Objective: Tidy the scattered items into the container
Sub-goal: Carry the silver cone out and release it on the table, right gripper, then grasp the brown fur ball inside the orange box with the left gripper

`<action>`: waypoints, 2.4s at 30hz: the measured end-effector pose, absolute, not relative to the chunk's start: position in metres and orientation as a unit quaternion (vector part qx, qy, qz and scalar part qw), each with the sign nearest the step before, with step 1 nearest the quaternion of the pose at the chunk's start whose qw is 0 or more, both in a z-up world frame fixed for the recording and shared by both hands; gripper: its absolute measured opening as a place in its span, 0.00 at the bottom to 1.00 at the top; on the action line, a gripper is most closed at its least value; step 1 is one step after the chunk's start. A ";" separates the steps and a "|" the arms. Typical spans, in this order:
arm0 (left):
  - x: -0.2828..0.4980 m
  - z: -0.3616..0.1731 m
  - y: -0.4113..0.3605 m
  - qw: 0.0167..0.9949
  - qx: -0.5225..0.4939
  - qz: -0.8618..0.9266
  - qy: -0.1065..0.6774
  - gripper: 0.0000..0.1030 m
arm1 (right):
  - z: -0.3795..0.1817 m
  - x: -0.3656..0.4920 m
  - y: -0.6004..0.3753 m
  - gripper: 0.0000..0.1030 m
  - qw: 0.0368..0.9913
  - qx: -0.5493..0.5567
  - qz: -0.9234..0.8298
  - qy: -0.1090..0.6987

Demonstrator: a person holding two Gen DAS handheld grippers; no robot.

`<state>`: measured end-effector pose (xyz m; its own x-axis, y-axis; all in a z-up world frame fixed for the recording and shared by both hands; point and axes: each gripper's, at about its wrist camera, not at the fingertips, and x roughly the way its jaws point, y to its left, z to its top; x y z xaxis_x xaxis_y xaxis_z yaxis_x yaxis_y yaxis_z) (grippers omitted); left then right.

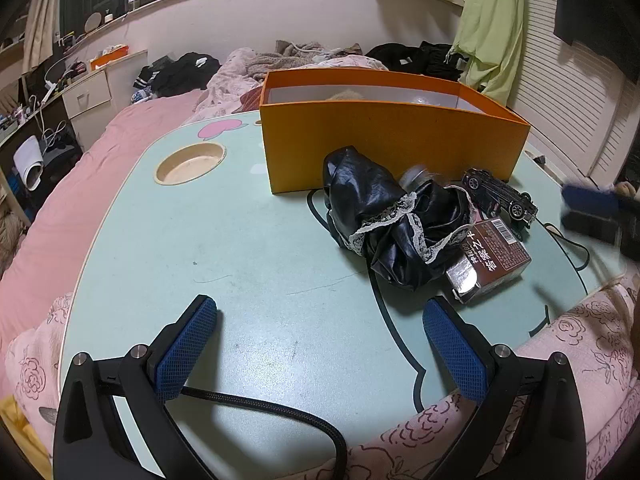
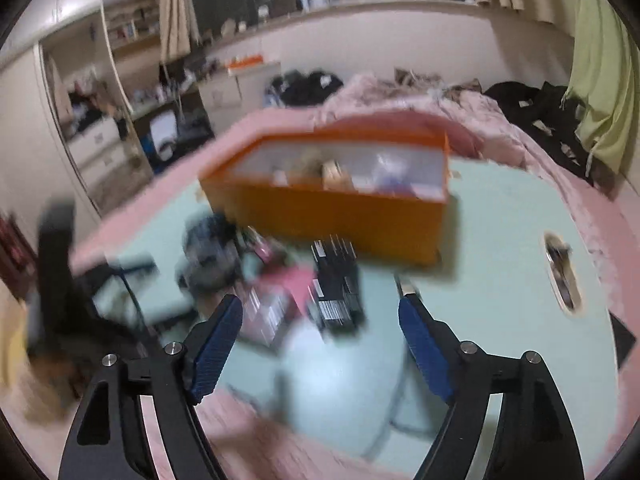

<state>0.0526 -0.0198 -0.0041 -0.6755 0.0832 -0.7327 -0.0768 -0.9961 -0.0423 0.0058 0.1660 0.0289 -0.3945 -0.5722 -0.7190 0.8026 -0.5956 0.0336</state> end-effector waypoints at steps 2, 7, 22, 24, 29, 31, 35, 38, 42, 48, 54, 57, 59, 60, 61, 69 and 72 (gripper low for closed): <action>0.053 -0.004 -0.020 0.044 -0.401 0.915 -0.004 1.00 | 0.009 0.013 0.162 0.86 0.393 0.339 -0.826 0.218; 0.053 -0.005 -0.021 0.044 -0.401 0.915 -0.003 1.00 | 0.000 0.006 0.170 0.99 0.389 0.346 -0.829 0.206; 0.052 -0.004 -0.022 0.044 -0.402 0.914 -0.003 1.00 | -0.001 0.007 0.173 0.99 0.389 0.345 -0.829 0.206; 0.051 -0.004 -0.023 0.045 -0.408 0.912 -0.002 1.00 | 0.000 0.008 0.172 0.99 0.390 0.344 -0.829 0.205; 0.046 0.003 -0.030 0.043 -0.425 0.904 -0.011 1.00 | -0.001 0.007 0.175 0.99 0.391 0.344 -0.829 0.204; 0.046 0.018 -0.032 0.043 -0.407 0.912 -0.016 1.00 | -0.001 0.007 0.175 0.99 0.391 0.344 -0.829 0.204; 0.037 0.070 -0.032 0.067 -0.349 0.935 -0.013 1.00 | -0.001 0.007 0.176 1.00 0.391 0.344 -0.829 0.204; 0.003 0.102 -0.024 0.079 -0.341 0.937 -0.009 1.00 | -0.001 0.007 0.177 1.00 0.391 0.343 -0.829 0.204; -0.067 0.105 -0.009 0.092 -0.399 0.912 -0.007 0.80 | 0.000 0.008 0.176 1.00 0.391 0.343 -0.829 0.204; -0.161 0.064 -0.003 0.051 -0.518 0.851 -0.063 0.76 | -0.001 0.007 0.177 1.00 0.392 0.343 -0.829 0.204; -0.189 0.030 0.011 -0.029 -0.560 0.828 -0.006 0.56 | 0.011 0.012 0.165 1.00 0.393 0.341 -0.830 0.204; -0.184 0.017 0.027 -0.048 -0.565 0.821 0.066 0.56 | 0.011 0.012 0.165 1.00 0.393 0.341 -0.829 0.204; -0.180 0.015 0.033 -0.030 -0.561 0.822 0.095 0.46 | 0.011 0.012 0.165 1.00 0.393 0.341 -0.830 0.203; -0.178 0.014 0.034 -0.021 -0.563 0.821 0.095 0.44 | 0.010 0.012 0.165 1.00 0.393 0.341 -0.830 0.203; -0.178 0.014 0.034 -0.018 -0.561 0.822 0.096 0.43 | 0.011 0.013 0.165 1.00 0.393 0.341 -0.830 0.204; -0.154 0.055 0.010 0.069 -0.507 0.859 -0.011 0.41 | 0.011 0.012 0.166 1.00 0.393 0.340 -0.830 0.204; -0.116 0.095 -0.001 0.111 -0.452 0.884 -0.047 0.41 | 0.011 0.012 0.166 1.00 0.393 0.340 -0.830 0.203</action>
